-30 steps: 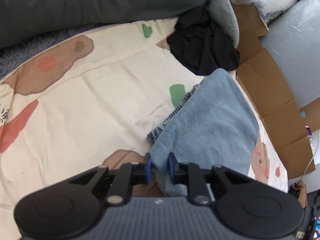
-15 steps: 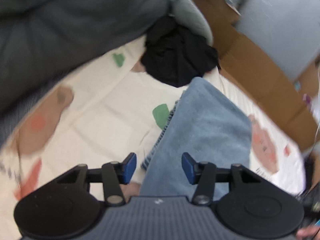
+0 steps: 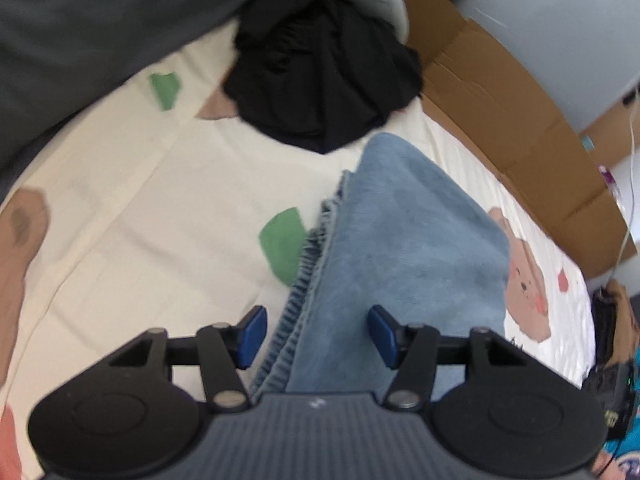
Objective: Fold clothes
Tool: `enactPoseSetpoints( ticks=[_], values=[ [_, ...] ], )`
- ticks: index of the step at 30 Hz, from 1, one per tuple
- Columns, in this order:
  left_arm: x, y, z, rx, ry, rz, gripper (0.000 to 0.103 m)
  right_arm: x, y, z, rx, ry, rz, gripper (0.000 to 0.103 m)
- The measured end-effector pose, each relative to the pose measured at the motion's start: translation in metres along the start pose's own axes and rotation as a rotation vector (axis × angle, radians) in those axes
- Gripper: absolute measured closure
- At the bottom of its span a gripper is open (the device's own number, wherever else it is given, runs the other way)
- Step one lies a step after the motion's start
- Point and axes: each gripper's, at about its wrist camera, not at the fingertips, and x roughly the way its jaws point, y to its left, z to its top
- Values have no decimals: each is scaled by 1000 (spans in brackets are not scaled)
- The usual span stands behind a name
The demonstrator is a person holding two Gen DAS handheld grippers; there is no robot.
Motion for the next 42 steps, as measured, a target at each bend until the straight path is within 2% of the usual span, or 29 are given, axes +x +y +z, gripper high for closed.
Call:
enactPoseSetpoints(
  ticks=[2,3,4,5,7,10,12,14,16,18,19,21,24,28,32,34,38,40,41,42],
  values=[
    [6,1,2,8,9,-8,42,4,3,3,-15,-2,-6,45],
    [9,3,2,4,13,-15,42,5,6,4,-34,-1,-20,49],
    [12,5,2,0,16,-24,44,7,9,4,-56,1,-39,52],
    [15,6,0,6,17,-34,52,9,13,5,-71,4,-57,53],
    [19,5,-1,23,23,-45,62,10,21,6,-98,9,-90,59],
    [21,2,2,33,33,-37,64,11,28,7,-106,10,-117,61],
    [22,1,4,49,35,-31,60,11,29,8,-101,11,-118,60],
    [22,2,6,60,44,-17,43,12,23,10,-68,9,-95,55],
    [24,7,8,50,58,-17,32,12,15,11,-21,3,-56,52],
    [28,16,10,21,76,-46,29,14,6,12,20,-3,-14,48],
    [30,19,11,12,83,-56,24,15,3,11,33,-6,1,47],
    [33,22,12,13,102,-57,18,19,2,10,38,-9,13,47],
    [33,18,15,39,119,-49,17,21,6,10,14,-2,6,48],
    [37,15,13,43,148,-84,18,17,13,12,-11,0,18,63],
    [36,17,15,35,157,-105,21,16,15,14,-17,9,32,60],
    [38,16,14,30,166,-124,21,25,10,20,-5,26,37,55],
    [44,13,13,40,171,-148,19,23,10,22,25,15,59,54],
    [48,15,14,23,179,-170,23,21,11,22,39,8,69,63],
    [49,17,14,11,183,-188,31,20,11,22,46,4,74,66],
    [49,17,14,5,185,-205,35,19,11,22,53,1,79,72]
  ],
)
